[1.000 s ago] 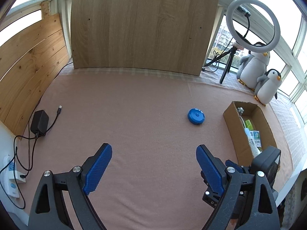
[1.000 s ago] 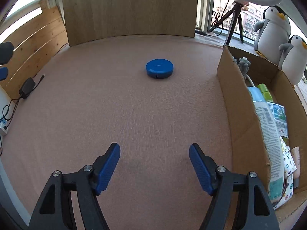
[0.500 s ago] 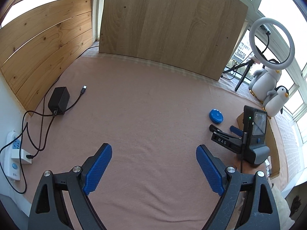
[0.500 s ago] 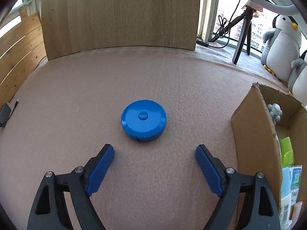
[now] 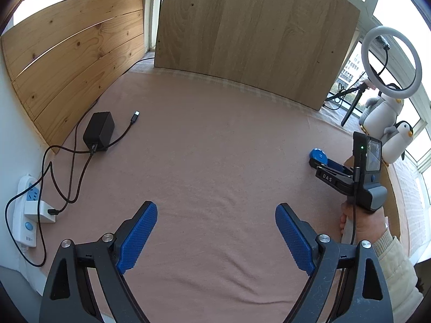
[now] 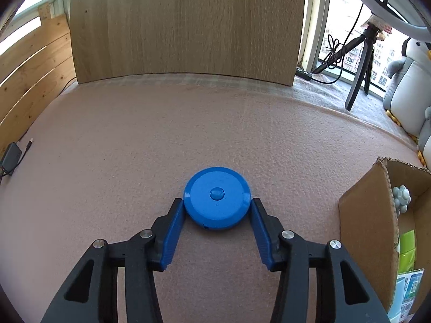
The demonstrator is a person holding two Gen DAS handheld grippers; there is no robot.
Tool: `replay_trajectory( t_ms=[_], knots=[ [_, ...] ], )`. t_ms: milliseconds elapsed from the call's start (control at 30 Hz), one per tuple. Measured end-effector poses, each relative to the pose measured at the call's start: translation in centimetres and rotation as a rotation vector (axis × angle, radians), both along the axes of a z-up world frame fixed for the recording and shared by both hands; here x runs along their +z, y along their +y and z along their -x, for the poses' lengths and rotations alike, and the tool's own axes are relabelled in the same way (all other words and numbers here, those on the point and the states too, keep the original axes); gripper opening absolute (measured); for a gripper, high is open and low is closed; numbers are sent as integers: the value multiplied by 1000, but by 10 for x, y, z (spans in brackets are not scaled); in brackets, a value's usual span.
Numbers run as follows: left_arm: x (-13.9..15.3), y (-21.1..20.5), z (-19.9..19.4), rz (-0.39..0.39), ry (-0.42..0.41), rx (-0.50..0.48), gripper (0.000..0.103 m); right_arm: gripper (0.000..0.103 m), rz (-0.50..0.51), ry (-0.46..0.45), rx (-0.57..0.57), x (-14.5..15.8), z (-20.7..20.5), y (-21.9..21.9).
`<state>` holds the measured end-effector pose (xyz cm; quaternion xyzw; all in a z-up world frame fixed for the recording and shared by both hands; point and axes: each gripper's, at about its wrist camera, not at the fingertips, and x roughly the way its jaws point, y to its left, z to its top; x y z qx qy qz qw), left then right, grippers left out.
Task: Organize objects
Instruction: 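Move the right tool to the blue round tape measure, then close the left tool on the blue tape measure while the right tool hovers beside it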
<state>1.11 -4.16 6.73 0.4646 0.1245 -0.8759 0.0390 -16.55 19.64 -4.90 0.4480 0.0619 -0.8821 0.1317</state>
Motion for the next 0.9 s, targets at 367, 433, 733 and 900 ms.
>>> replay_trajectory(
  t_ms=[367,433,733,900],
  knots=[
    [-34,-16,13,2,44,-143,99,45,23,-39,442,2,-115,-65],
    [-47,-15,15,-18,16,-192,99,45,-18,-35,512,1,-147,-78],
    [-83,66,2,59,-8,-542,99,45,-12,2,493,0,-201,-91],
    [-93,104,-3,122,11,-696,98,46,-17,19,533,0,-205,-87]
  ],
)
